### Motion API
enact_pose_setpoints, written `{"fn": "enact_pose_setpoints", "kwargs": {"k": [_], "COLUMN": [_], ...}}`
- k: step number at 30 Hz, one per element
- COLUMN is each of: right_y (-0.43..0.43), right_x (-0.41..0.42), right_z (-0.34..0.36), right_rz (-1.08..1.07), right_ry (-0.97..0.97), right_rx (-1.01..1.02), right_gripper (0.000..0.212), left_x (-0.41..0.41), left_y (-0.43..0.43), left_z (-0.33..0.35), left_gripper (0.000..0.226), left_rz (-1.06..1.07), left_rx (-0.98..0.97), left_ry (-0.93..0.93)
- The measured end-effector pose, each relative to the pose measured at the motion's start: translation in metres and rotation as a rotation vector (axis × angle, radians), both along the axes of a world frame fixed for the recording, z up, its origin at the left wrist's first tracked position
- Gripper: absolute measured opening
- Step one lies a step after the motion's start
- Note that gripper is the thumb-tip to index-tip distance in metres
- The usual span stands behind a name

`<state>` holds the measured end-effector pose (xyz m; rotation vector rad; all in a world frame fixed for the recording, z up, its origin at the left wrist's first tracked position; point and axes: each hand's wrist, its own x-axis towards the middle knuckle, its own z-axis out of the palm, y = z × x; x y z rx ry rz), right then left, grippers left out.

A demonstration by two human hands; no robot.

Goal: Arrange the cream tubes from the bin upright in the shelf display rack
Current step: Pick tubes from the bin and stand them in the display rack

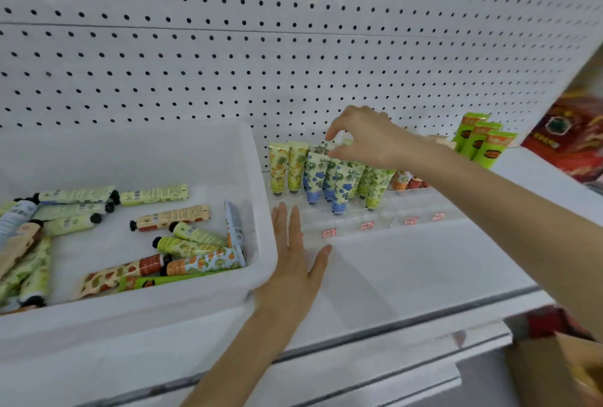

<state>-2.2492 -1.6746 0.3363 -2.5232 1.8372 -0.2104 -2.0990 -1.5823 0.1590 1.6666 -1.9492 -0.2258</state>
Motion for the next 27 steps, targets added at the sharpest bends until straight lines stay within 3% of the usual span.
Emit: {"fn": "enact_pose_setpoints", "kwargs": {"k": [7, 14, 21, 27], "right_y": [0.050, 0.074, 0.082, 0.071], "right_x": [-0.036, -0.016, 0.066, 0.135], "right_z": [0.013, 0.031, 0.016, 0.010], "right_rz": [0.073, 0.234, 0.368, 0.432], "right_ry": [0.134, -0.031, -0.125, -0.072], "right_rx": [0.050, 0.080, 0.074, 0.110], "right_gripper": [0.047, 0.054, 0.052, 0.052], "left_x": [-0.027, 0.016, 0.120, 0.207], "left_y": [0.046, 0.094, 0.104, 0.084], "left_z": [0.051, 0.117, 0.140, 0.142], "left_gripper": [0.063, 0.052, 0.067, 0.081], "left_rz": [-0.124, 0.037, 0.189, 0.283], "left_rx": [-0.186, -0.355, -0.272, -0.147], "left_ry": [0.060, -0.058, -0.274, -0.277]}}
